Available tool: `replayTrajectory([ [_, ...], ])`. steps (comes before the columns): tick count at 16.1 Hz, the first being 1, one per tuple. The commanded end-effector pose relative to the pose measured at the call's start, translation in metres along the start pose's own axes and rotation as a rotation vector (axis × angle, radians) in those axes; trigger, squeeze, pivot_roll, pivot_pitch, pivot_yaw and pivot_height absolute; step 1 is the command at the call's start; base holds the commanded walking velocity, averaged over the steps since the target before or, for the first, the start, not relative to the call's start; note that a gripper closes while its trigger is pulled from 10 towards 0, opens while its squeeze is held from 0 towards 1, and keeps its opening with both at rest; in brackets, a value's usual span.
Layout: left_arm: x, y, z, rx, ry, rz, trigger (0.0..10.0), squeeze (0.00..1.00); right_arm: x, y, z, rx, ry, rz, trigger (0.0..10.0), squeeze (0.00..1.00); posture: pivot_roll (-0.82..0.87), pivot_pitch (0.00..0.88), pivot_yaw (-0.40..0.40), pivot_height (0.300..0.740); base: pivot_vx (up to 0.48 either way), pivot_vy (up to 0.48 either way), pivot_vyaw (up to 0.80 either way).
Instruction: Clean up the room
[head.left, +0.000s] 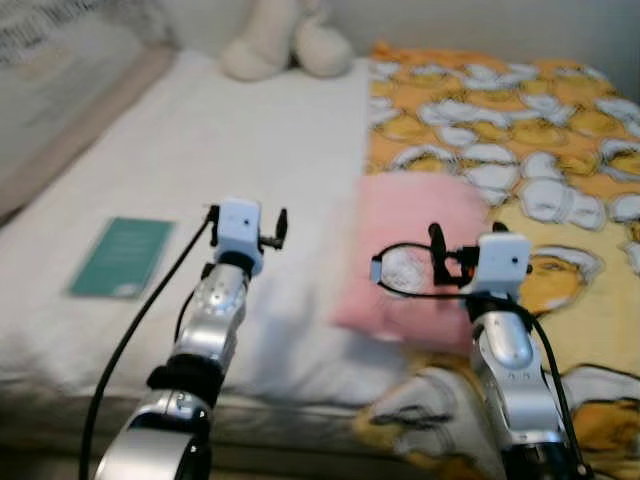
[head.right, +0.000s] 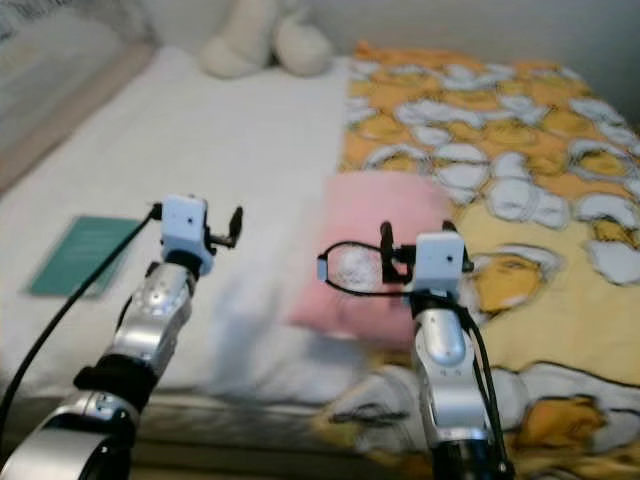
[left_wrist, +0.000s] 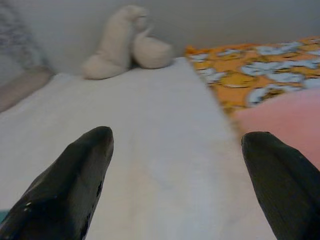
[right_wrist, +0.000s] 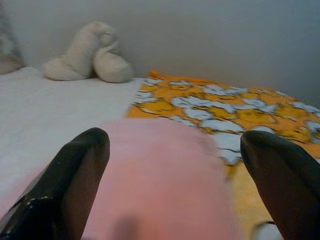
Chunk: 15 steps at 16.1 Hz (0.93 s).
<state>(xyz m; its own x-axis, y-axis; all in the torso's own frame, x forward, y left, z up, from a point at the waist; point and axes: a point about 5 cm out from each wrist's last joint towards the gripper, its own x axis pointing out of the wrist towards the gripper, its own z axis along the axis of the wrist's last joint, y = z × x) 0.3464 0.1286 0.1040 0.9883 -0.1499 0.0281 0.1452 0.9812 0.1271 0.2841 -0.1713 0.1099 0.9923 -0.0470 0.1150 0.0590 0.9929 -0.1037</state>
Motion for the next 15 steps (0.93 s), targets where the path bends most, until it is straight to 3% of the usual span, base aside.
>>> replayTrajectory([
  [1, 0.002, -0.008, 0.006, -0.010, -0.034, -0.027, 10.0, 0.00, -0.001, -0.009, 0.007, 0.000, -0.023, -0.030, 10.0, 0.00, -0.09, 0.000, 0.041, 0.740, 0.330, -0.345, 0.00],
  [3, 0.007, -0.005, 0.020, -0.030, -0.054, -0.020, 10.0, 0.00, 0.000, -0.020, 0.027, 0.043, -0.064, -0.110, 10.0, 0.00, -0.09, 0.001, 0.037, 0.740, 0.240, 0.000, 0.00],
  [5, 0.021, 0.015, 0.038, -0.167, -0.021, -0.011, 10.0, 0.00, -0.001, -0.028, 0.044, 0.103, -0.067, -0.096, 10.0, 0.00, -0.09, 0.009, 0.037, 0.740, 0.000, 0.000, 0.00],
  [7, 0.030, 0.022, 0.022, -0.297, 0.193, -0.089, 10.0, 0.00, 0.003, -0.036, 0.011, 0.387, 0.151, -0.140, 10.0, 0.00, -0.09, 0.012, 0.038, 0.740, 0.000, 0.000, 0.00],
  [9, 0.029, 0.023, 0.009, -0.460, 0.335, -0.159, 10.0, 0.00, 0.005, -0.036, -0.007, 0.524, 0.256, -0.147, 10.0, 0.00, -0.10, 0.014, 0.040, 0.740, 0.000, 0.000, 0.00],
  [12, 0.034, 0.041, 0.022, -0.582, 0.305, -0.099, 10.0, 0.00, 0.000, -0.033, -0.015, 0.635, 0.330, -0.118, 10.0, 0.00, -0.11, 0.022, 0.038, 0.740, 0.000, 0.000, 0.00],
  [15, 0.037, 0.040, 0.030, -0.572, 0.308, -0.195, 10.0, 0.00, -0.004, -0.030, -0.011, 0.661, 0.341, -0.061, 10.0, 0.00, -0.11, 0.037, 0.039, 0.740, 0.000, 0.000, 0.00],
])
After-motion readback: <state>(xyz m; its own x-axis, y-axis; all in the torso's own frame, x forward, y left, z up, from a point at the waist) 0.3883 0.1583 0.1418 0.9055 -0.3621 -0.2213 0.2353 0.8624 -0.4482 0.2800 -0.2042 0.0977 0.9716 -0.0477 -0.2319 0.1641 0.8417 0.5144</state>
